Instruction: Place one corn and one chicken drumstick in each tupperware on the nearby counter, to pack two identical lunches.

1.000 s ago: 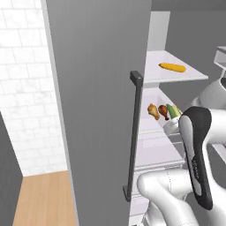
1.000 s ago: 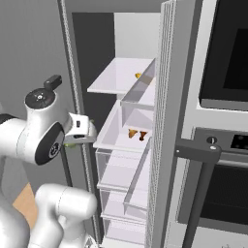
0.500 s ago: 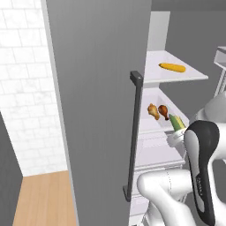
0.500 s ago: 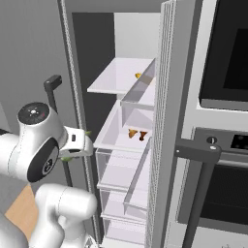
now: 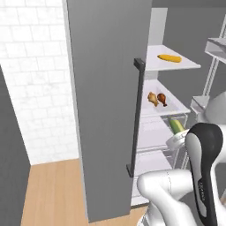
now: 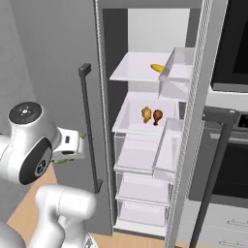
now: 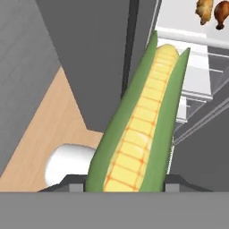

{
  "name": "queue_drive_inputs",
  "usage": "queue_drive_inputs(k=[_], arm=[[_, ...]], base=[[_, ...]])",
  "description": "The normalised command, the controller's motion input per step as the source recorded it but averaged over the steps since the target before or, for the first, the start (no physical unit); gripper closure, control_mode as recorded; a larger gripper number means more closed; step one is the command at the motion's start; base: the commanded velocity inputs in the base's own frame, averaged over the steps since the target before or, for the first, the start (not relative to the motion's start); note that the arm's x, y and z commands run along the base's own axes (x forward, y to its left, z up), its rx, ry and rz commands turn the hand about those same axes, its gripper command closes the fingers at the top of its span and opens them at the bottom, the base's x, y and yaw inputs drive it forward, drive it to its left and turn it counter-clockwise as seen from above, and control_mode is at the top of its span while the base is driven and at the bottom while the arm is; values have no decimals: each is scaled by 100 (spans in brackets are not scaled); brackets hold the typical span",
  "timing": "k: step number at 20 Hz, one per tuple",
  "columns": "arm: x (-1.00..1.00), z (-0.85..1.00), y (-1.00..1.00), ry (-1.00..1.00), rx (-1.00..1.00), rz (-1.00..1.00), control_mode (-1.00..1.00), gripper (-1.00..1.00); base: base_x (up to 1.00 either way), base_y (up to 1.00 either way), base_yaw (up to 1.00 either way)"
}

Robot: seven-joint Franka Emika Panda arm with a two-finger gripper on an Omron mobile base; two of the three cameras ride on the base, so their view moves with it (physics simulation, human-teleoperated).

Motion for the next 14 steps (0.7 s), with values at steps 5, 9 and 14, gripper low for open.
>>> queue_drive_inputs(k=[5, 9, 14], arm=[[0, 0, 0, 0, 0, 0, 100, 100], [0, 0, 0, 0, 0, 0, 100, 100], [0, 0, 0, 0, 0, 0, 100, 100]], base=[[-78, 2, -58], [-4, 0, -96], [0, -1, -100]])
